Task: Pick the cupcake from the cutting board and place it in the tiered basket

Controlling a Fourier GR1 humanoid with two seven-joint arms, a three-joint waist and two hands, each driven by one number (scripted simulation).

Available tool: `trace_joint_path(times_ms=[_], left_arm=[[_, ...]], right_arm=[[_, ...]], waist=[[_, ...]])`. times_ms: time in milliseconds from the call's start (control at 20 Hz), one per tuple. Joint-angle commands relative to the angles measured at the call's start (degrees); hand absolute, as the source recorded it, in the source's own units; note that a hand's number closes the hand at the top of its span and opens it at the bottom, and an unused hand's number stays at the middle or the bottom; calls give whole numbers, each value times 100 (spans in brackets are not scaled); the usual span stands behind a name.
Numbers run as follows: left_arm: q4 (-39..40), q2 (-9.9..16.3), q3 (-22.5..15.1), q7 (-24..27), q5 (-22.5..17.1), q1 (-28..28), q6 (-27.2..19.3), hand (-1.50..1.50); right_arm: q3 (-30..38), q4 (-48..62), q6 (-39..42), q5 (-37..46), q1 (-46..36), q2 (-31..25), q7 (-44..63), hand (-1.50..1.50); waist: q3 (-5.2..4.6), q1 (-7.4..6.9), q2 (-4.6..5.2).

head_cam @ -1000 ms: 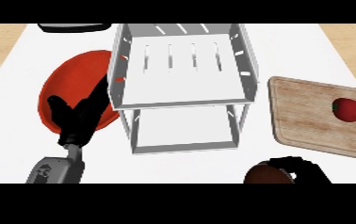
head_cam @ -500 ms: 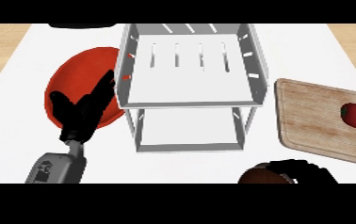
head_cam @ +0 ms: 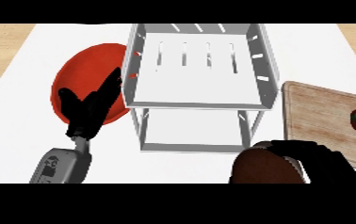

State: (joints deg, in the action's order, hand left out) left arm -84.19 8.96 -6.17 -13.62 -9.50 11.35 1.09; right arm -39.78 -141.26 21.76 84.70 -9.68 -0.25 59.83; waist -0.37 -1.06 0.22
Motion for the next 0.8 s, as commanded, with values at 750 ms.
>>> trace_joint_path(times_ms=[750], left_arm=[[98,-251,-108,122,181,56,-99,0]], right_arm=[[3071,4010,-1273,-3010,-4087,23,580,150]], waist=[[32,-87,21]])
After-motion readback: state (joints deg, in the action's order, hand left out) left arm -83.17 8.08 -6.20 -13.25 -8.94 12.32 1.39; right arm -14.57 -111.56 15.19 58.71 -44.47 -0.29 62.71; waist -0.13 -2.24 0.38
